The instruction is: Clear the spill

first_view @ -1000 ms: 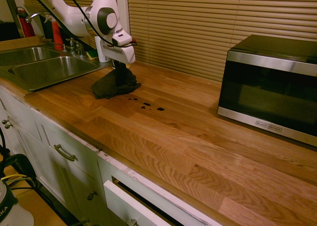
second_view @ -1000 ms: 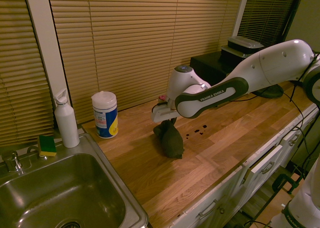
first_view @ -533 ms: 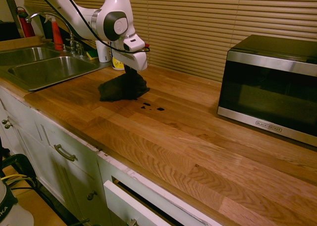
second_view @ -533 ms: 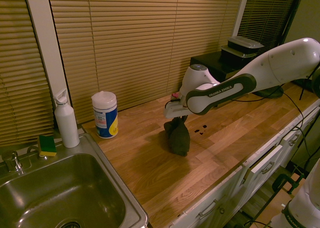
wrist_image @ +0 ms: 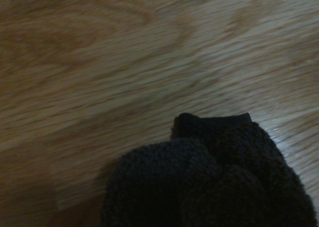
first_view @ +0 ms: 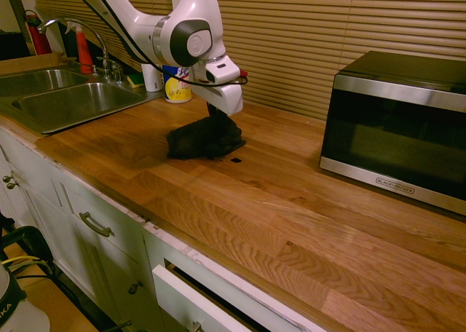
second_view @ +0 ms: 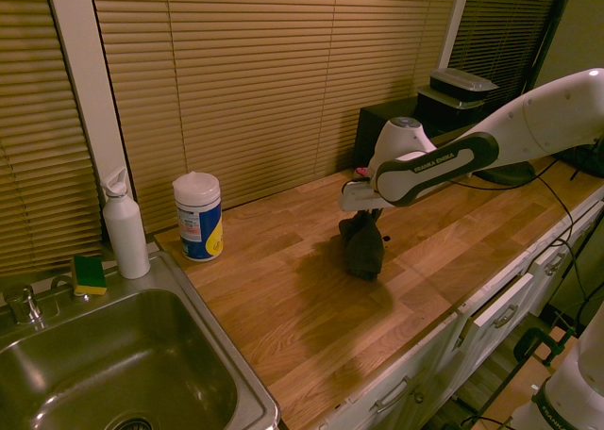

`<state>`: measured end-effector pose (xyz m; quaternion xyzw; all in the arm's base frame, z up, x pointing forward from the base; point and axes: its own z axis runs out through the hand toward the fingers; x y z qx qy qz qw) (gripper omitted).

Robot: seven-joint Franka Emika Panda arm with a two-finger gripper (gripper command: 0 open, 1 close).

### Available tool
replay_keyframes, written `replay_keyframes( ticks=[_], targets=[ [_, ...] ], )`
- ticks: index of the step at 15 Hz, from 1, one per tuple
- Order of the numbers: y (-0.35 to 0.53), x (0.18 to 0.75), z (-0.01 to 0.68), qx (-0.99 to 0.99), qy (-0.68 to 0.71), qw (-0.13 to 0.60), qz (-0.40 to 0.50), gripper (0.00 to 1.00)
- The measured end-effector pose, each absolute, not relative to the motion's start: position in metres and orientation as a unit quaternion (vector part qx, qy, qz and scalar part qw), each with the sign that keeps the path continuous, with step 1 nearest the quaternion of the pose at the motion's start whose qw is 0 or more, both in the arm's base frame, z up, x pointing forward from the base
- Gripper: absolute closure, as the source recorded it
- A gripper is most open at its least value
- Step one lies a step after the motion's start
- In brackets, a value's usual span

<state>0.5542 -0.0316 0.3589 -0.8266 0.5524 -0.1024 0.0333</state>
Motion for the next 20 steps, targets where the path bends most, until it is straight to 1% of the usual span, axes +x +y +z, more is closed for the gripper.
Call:
replay_keyframes(
  ticks=[7,9,13,20],
  targets=[
    [-0.079,0.550,0.361,-0.802,0.586,0.017,-0.109,1.00],
    [-0.080,0.551,0.363,-0.802,0.587,0.018,-0.110,1.00],
    [-0.050,0.553,0.372,-0.818,0.565,0.020,-0.108,1.00],
    [0.047,0.550,0.374,-0.859,0.501,0.023,-0.098,1.00]
  ],
)
